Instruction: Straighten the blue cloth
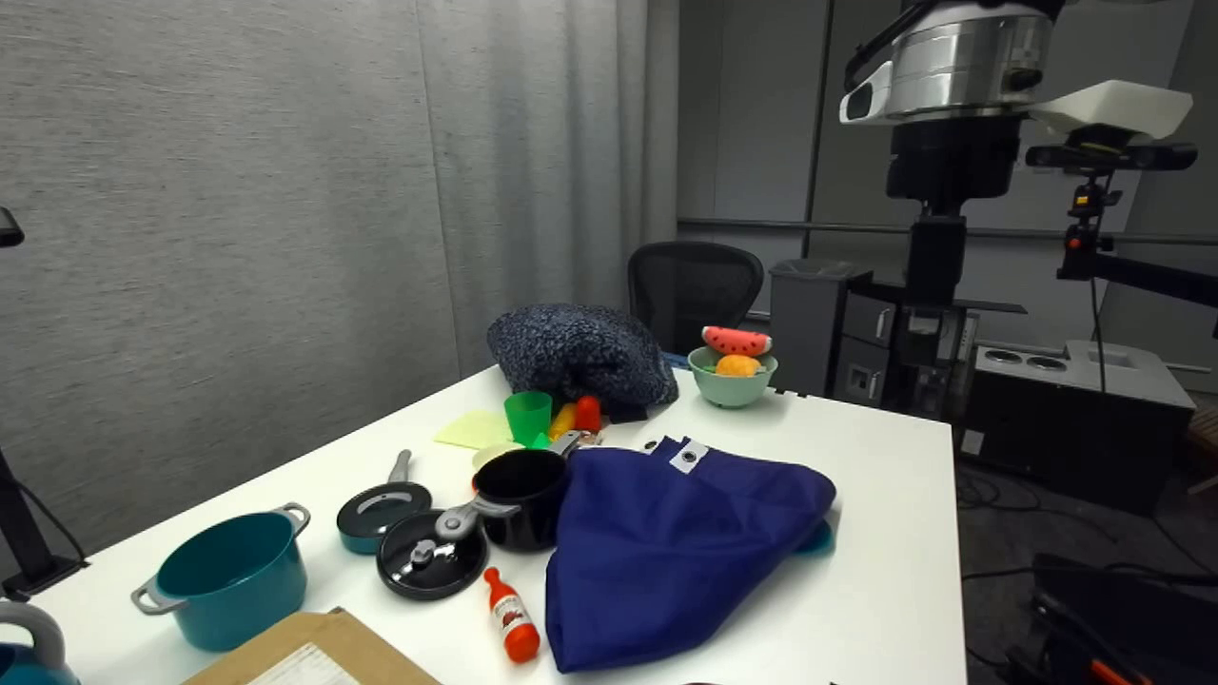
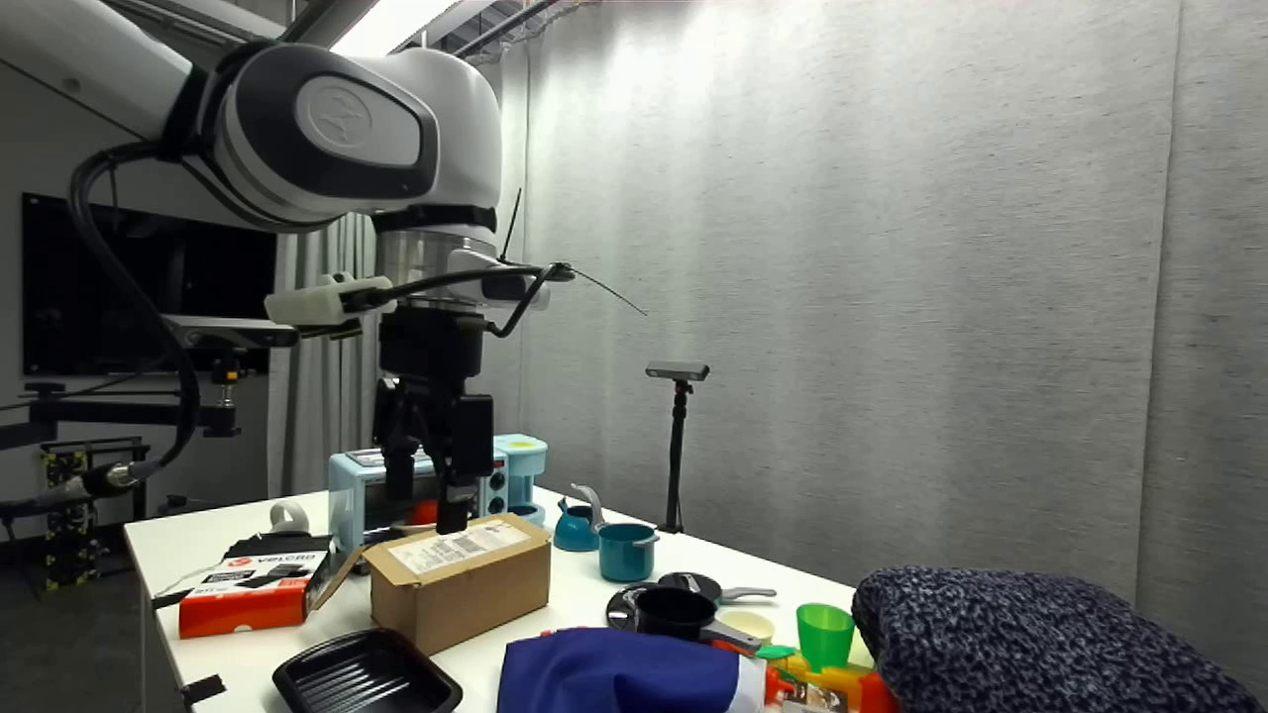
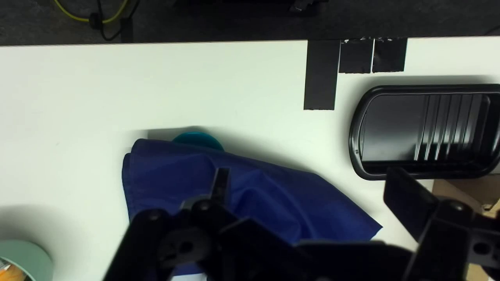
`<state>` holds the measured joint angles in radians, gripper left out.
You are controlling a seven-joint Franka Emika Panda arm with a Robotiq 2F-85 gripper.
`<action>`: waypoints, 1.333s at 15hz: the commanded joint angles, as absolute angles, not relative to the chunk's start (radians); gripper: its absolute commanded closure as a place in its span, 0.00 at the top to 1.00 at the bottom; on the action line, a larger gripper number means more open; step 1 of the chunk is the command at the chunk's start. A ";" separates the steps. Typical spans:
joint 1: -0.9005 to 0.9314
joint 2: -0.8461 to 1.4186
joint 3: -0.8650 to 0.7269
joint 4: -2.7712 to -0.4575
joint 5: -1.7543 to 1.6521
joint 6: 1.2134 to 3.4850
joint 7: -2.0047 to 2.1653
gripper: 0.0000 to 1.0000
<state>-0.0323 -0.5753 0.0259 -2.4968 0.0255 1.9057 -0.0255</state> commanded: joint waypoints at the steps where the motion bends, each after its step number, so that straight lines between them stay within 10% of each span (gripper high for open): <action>1: -0.019 -0.575 0.014 -2.495 0.019 1.904 -0.020 1.00; 20: -0.034 -0.192 -0.036 -2.314 0.038 2.229 -0.004 1.00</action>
